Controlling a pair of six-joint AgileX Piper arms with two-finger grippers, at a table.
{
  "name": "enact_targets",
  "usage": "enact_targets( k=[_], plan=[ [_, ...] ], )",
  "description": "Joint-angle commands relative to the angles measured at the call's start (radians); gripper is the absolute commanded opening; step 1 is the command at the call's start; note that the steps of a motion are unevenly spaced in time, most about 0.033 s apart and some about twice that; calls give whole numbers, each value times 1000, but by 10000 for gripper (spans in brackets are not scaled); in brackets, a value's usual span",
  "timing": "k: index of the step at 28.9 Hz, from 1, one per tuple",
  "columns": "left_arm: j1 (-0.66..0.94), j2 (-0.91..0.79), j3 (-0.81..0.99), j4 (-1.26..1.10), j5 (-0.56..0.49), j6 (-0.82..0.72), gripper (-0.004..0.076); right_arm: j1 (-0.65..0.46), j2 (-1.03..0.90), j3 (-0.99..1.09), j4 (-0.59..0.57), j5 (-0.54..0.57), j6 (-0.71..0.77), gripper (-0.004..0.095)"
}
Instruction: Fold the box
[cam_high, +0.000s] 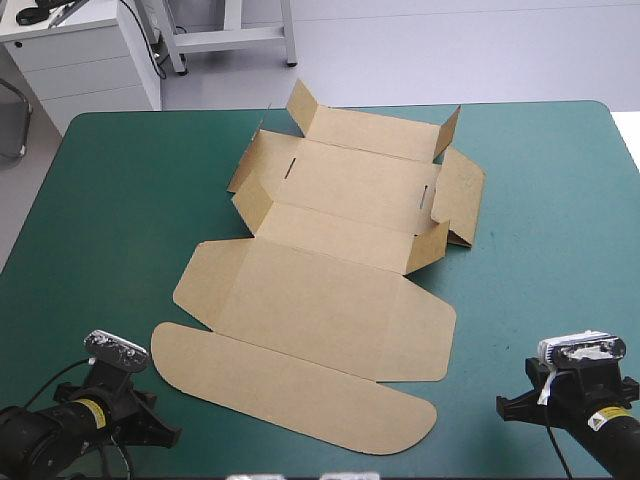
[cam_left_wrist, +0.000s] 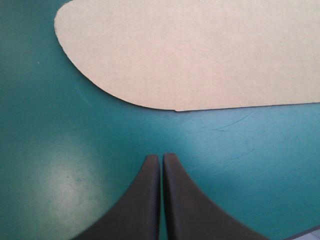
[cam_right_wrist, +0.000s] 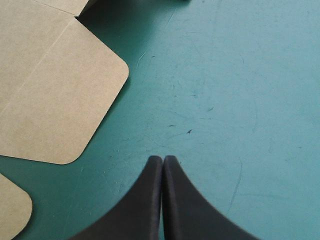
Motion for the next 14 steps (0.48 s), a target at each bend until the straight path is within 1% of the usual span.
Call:
enact_targets(
  k=[1, 14],
  plan=[
    [-2, 6, -23, -3, -41, -9, -8, -1, 9, -23, 18, -57, -2, -20],
    [-2, 6, -23, -3, -41, -9, -8, -1, 9, -23, 19, -57, -2, 0]
  ],
)
